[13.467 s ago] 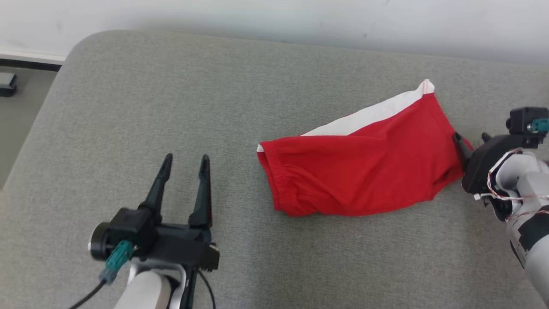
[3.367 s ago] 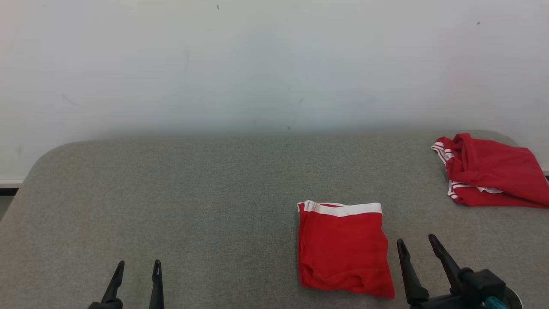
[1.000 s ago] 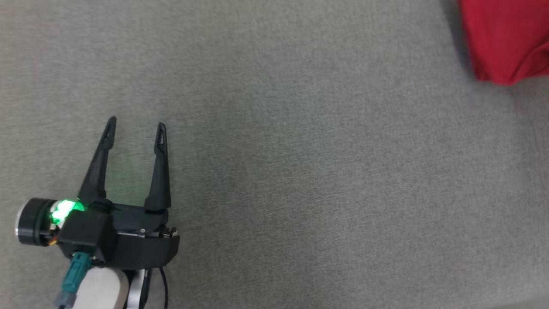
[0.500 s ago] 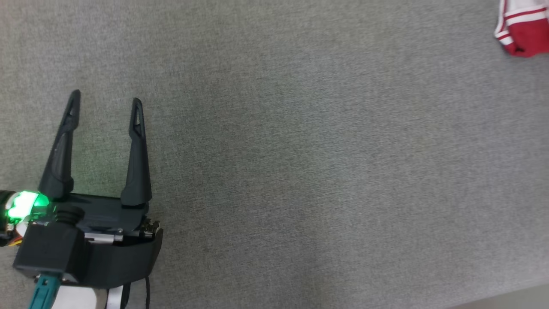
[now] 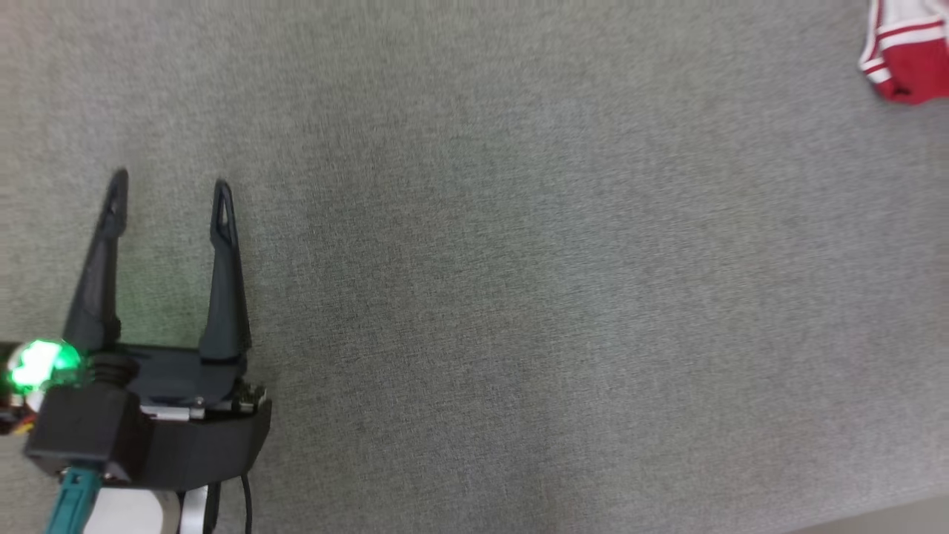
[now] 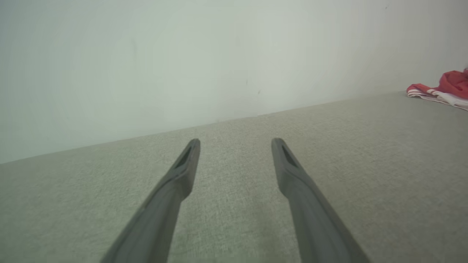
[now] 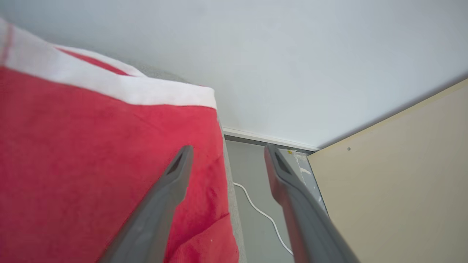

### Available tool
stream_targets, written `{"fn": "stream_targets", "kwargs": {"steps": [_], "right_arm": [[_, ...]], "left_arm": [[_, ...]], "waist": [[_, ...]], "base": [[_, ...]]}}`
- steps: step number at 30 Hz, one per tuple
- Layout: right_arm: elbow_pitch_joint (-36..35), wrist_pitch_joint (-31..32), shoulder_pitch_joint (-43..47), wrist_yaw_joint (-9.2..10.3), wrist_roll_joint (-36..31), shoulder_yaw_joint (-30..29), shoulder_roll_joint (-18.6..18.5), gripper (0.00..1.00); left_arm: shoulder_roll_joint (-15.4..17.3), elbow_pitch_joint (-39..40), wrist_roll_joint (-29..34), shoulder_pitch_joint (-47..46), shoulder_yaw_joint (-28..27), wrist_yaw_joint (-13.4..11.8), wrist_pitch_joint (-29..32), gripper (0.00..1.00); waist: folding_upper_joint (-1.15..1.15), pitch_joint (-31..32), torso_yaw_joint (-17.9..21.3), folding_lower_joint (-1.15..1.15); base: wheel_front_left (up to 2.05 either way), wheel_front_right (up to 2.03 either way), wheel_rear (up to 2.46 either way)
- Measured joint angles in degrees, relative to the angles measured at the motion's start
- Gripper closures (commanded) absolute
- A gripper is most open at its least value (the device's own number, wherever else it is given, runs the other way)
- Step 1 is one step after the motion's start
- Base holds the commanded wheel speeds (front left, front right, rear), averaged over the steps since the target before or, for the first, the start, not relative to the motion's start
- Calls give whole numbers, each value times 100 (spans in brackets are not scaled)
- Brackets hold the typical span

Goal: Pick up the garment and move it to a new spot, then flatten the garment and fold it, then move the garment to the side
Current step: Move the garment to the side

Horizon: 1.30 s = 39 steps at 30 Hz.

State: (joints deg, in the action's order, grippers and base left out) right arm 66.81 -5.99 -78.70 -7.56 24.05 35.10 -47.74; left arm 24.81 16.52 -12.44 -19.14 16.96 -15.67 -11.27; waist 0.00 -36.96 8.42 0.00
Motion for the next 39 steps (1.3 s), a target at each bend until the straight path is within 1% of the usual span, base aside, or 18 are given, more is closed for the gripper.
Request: {"fn": "stream_targets", "kwargs": {"steps": [3, 7, 11, 15, 16, 17, 20, 22, 23, 25, 26, 27, 29, 33, 35, 39], "right_arm": [[-13, -376, 10, 0, -96, 4, 246, 0], [-331, -767, 243, 0, -25, -25, 563, 0], [-923, -875, 793, 0, 172, -36, 794, 0], [-1701, -893, 1474, 0, 375, -278, 839, 0], [-1878, -899, 1685, 0, 416, -397, 838, 0], [-2197, -899, 2153, 1, 504, -705, 900, 0], [-2591, -900, 2847, 1, 479, -1173, 1113, 0], [-2818, -899, 3328, 0, 355, -1516, 1293, 0], [-2818, -899, 3328, 0, 355, -1516, 1293, 0], [-3022, -899, 3908, 1, 240, -1789, 1486, 0], [-3228, -899, 4475, 1, 97, -2020, 1652, 0], [-3228, -899, 4475, 1, 97, -2020, 1652, 0], [-3476, -899, 4969, 1, -26, -2326, 1828, 0], [-4074, -865, 5960, 1, -383, -2888, 2323, 0], [-4406, -818, 6403, 1, -591, -3222, 2628, 0], [-5022, -703, 7247, 1, -935, -3669, 3303, 0]], "left_arm": [[-80, -272, -153, 175, -35, -4, -96, 0], [-140, -590, -355, 538, -122, -47, -186, 0], [-145, -777, -521, 948, -240, -90, -241, 0], [-143, -916, -653, 1318, -294, -123, -245, 0], [-140, -949, -695, 1385, -298, -124, -241, 0], [-148, -977, -750, 1538, -301, -137, -236, 0], [-140, -1026, -818, 1801, -323, -148, -234, 0], [-135, -1084, -850, 1941, -305, -146, -225, 0], [-135, -1084, -850, 1941, -305, -146, -225, 0], [-146, -1122, -893, 2035, -300, -147, -225, 0], [-151, -1178, -922, 2119, -279, -144, -218, 0], [-151, -1178, -922, 2119, -279, -144, -218, 0], [-165, -1249, -937, 2189, -241, -136, -189, 0], [-218, -1352, -1055, 2265, -220, -119, -185, 0], [-246, -1405, -1079, 2268, -214, -111, -187, 0], [-311, -1521, -1146, 2266, -240, -114, -214, 0]], "waist": [[0, 224, 7, 0], [0, 620, 10, 0], [-1, 1090, 7, -1], [-1, 1597, -19, -2], [-2, 1722, -30, -1], [-2, 1975, -59, -2], [-2, 2345, -103, -2], [-2, 2579, -137, -2], [-2, 2579, -137, -2], [-2, 2802, -177, -2], [-2, 3010, -224, -2], [-2, 3010, -224, -2], [-2, 3207, -277, -2], [-2, 3542, -391, -2], [-2, 3669, -450, -2], [-2, 3841, -588, -1]], "base": [[0, 0, 0], [0, 0, 0], [0, 0, 0], [0, 0, 0], [0, 0, 0], [0, 0, 0], [0, 0, 0], [0, 0, 0], [0, 0, 0], [0, 0, 0], [0, 0, 0], [0, 0, 0], [0, 0, 0], [0, 0, 0], [0, 0, 0], [0, 0, 0]]}}
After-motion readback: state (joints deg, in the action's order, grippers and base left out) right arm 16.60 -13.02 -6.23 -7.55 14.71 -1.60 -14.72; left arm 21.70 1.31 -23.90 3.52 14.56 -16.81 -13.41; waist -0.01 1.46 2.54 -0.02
